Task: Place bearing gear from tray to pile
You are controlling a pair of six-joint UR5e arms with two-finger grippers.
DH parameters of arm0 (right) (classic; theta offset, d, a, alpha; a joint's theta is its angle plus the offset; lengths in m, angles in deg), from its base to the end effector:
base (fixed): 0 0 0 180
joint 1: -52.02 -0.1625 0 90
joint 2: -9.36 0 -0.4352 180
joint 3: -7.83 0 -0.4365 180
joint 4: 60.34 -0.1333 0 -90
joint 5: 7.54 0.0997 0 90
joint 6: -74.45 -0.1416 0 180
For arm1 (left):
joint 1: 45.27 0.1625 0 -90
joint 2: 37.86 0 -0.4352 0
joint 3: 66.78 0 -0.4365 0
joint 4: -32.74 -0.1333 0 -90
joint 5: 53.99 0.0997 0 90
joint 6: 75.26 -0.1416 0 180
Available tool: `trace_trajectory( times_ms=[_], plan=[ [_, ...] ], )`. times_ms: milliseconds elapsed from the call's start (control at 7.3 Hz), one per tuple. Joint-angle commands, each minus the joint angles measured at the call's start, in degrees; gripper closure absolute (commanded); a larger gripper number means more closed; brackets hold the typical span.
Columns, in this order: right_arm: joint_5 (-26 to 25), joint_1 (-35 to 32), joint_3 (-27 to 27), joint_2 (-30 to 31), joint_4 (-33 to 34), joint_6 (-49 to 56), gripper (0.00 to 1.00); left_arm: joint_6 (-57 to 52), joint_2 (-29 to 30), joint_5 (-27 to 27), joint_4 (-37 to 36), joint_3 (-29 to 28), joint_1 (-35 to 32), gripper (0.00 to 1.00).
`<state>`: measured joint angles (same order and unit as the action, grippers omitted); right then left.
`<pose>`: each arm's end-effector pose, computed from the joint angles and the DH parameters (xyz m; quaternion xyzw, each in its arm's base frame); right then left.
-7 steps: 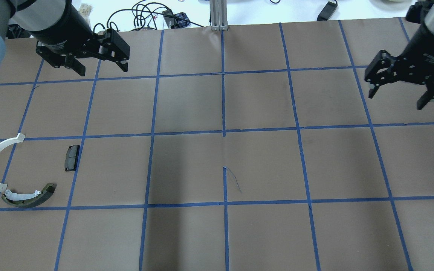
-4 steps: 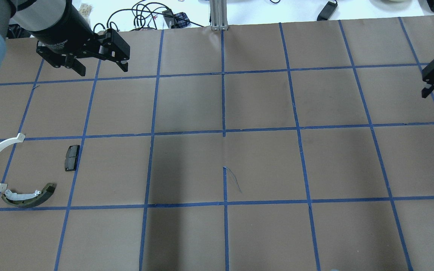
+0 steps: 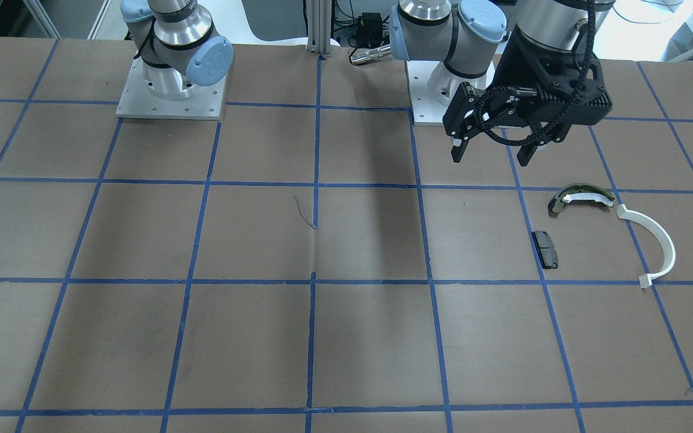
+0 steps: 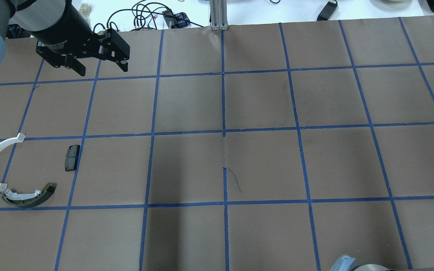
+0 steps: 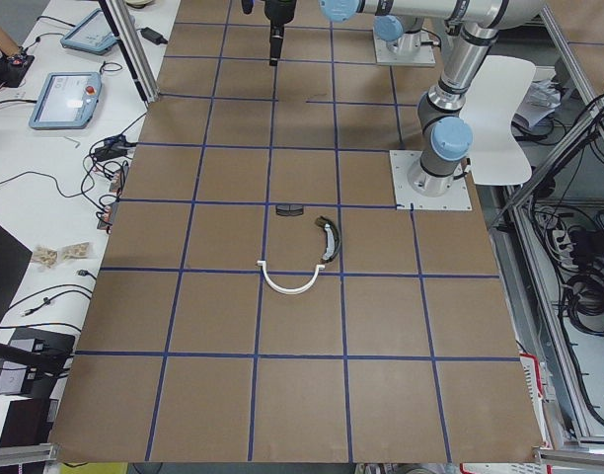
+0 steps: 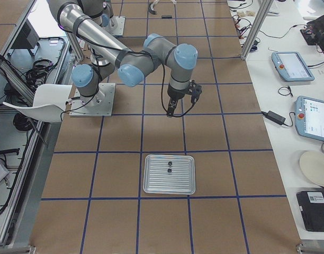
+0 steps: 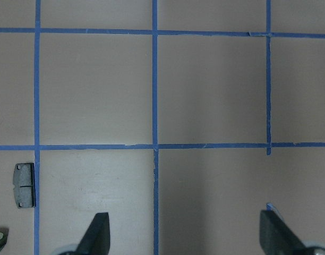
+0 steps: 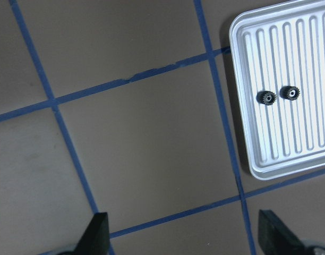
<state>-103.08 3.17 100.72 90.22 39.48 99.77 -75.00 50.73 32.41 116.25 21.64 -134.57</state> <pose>-0.2983 -0.5232 0.3565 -0.1366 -0.9893 -0.0426 0.0299 -0.1355 -0.5485 0.4974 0.0057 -0.9961 0.0827 0.0310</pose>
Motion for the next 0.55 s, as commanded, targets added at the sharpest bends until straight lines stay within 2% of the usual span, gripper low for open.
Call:
trace_trajectory(
  times_ms=[0, 137, 274, 411],
  plan=[
    [-1.3, 3.1, -0.2, -6.4, 7.9, 3.9, 0.0, 0.0, 0.0, 0.0, 0.0, 0.0, 0.0, 0.0],
    [-2.4, 3.8, -0.2, -8.7, 11.1, 4.3, 0.0, 0.0, 0.0, 0.0, 0.0, 0.0, 0.0, 0.0],
    [-2.4, 5.0, -0.2, -10.8, 12.1, 6.1, 0.22, 0.0, 0.0, 0.0, 0.0, 0.0, 0.0, 0.0],
    [-2.4, 5.9, -0.2, -12.7, 13.5, 8.0, 0.22, 0.0, 0.0, 0.0, 0.0, 0.0, 0.0, 0.0]
  ],
)
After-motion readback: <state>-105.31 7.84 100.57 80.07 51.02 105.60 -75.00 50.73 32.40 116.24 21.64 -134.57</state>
